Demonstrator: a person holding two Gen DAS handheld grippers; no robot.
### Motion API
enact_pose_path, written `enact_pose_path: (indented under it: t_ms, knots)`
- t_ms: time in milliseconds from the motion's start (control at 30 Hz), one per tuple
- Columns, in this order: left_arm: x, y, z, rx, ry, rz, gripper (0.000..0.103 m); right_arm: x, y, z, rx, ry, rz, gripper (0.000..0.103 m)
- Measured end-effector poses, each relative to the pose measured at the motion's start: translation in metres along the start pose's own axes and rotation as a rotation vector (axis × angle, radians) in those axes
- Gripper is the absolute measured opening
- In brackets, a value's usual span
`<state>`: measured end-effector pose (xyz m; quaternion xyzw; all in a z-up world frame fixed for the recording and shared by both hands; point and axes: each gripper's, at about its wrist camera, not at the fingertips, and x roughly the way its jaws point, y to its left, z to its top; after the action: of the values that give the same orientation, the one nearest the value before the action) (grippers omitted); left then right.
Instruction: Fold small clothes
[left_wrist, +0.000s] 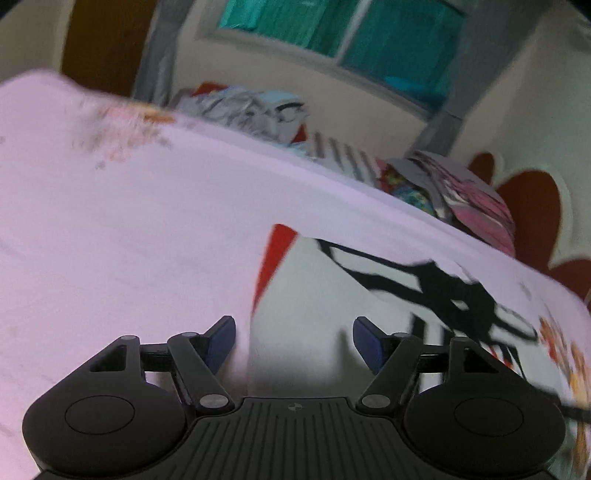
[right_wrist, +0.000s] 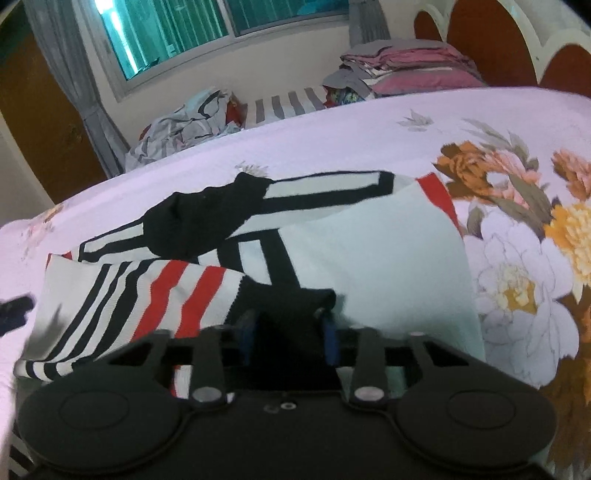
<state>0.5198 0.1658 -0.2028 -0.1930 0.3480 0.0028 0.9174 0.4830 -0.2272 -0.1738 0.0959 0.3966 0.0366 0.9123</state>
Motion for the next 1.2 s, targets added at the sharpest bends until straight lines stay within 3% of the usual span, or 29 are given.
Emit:
enact_pose_path:
  t_ms: [133,167,233,300,433,467,533,733,867,1033,1200]
  knots:
    - [0.03,0.005,0.007,-0.04,-0.008,0.01,0.069,-0.004,-0.001,0.002,-0.014,-0.027,0.012,0.009]
    - [0.034,0.004,0.008,-0.032,-0.016,0.007,0.069,-0.006,0.001,0.002,-0.03,-0.044,0.008,0.009]
    - [0.042,0.004,0.011,-0.028,-0.031,0.012,0.059,-0.01,0.006,0.001,-0.078,-0.083,-0.025,0.008]
    - [0.05,0.006,0.012,-0.036,-0.048,0.035,0.054,-0.001,0.006,-0.002,-0.116,-0.072,-0.088,0.008]
    - [0.057,0.007,0.016,-0.002,-0.066,0.068,0.053,0.009,0.005,-0.004,-0.127,-0.051,-0.115,0.008]
    - [0.055,0.008,0.017,0.001,-0.063,0.071,0.053,0.007,0.006,-0.003,-0.128,-0.056,-0.123,0.008]
    - [0.045,0.006,0.018,0.012,-0.069,0.085,0.053,-0.001,0.004,0.0,-0.104,-0.084,-0.124,0.019]
    - [0.01,-0.015,0.008,0.106,-0.076,0.032,0.053,-0.016,0.015,0.009,-0.101,-0.128,-0.056,0.034]
    - [-0.004,-0.035,-0.002,0.11,-0.03,-0.016,0.054,-0.01,0.033,0.008,-0.125,-0.101,-0.008,0.034]
    - [-0.018,-0.065,-0.036,0.155,0.021,-0.063,0.054,-0.006,0.056,0.0,-0.18,-0.062,0.04,0.033]
    - [-0.025,-0.078,-0.069,0.235,0.043,-0.038,0.054,-0.001,0.061,-0.02,-0.254,0.0,0.026,0.034]
